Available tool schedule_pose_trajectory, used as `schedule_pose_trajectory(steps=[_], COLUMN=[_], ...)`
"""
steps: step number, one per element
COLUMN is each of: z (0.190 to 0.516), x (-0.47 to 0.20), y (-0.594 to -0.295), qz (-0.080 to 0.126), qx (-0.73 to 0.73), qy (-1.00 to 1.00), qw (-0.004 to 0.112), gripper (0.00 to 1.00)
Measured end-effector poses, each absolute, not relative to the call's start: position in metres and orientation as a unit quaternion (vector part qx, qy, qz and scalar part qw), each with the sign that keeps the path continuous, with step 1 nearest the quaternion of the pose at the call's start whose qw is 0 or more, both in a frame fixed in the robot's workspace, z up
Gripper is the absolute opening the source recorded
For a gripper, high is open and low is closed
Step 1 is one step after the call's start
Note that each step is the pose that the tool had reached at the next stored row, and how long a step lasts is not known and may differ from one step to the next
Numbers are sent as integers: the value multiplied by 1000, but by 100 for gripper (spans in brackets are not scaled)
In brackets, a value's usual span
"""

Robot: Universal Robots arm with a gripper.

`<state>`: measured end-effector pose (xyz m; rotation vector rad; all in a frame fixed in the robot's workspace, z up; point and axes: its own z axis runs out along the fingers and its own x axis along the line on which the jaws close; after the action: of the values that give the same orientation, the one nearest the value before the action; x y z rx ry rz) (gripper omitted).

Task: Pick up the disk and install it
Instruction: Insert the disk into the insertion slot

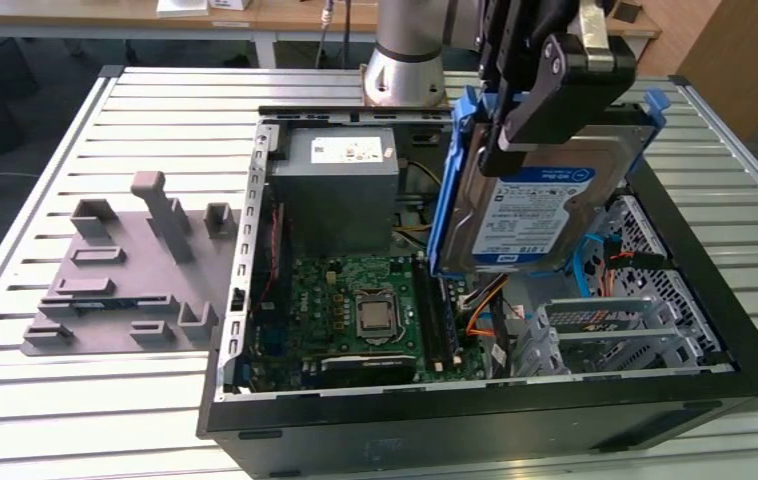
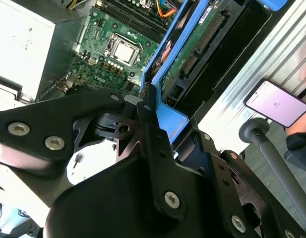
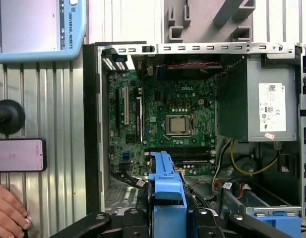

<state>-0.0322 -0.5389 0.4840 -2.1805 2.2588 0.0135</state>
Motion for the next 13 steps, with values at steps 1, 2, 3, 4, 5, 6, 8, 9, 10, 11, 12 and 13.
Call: schedule_pose_trajectory(steps=[1,2,3,4,5,6,8,9,10,11,12,13], z=[484,484,484,483,483,482,481,480,479,478,478,477], x=[-32,-30,-29,-27,-26,-25,-22,-21,-20,-20,-19,-19], y=[-539,-539,-540,-540,-541,-543,-546,-549,-551,-552,-554,-554], qz=[4,4,4,4,4,4,4,4,4,4,4,4], qx=[-695,-695,-695,-695,-695,-695,-694,-695,-695,-695,-695,-695], qy=[719,719,719,719,719,719,719,719,719,719,719,719], qw=[1,1,1,1,1,1,1,1,1,1,1,1], gripper=[36,36,36,36,36,36,36,36,36,36,36,36])
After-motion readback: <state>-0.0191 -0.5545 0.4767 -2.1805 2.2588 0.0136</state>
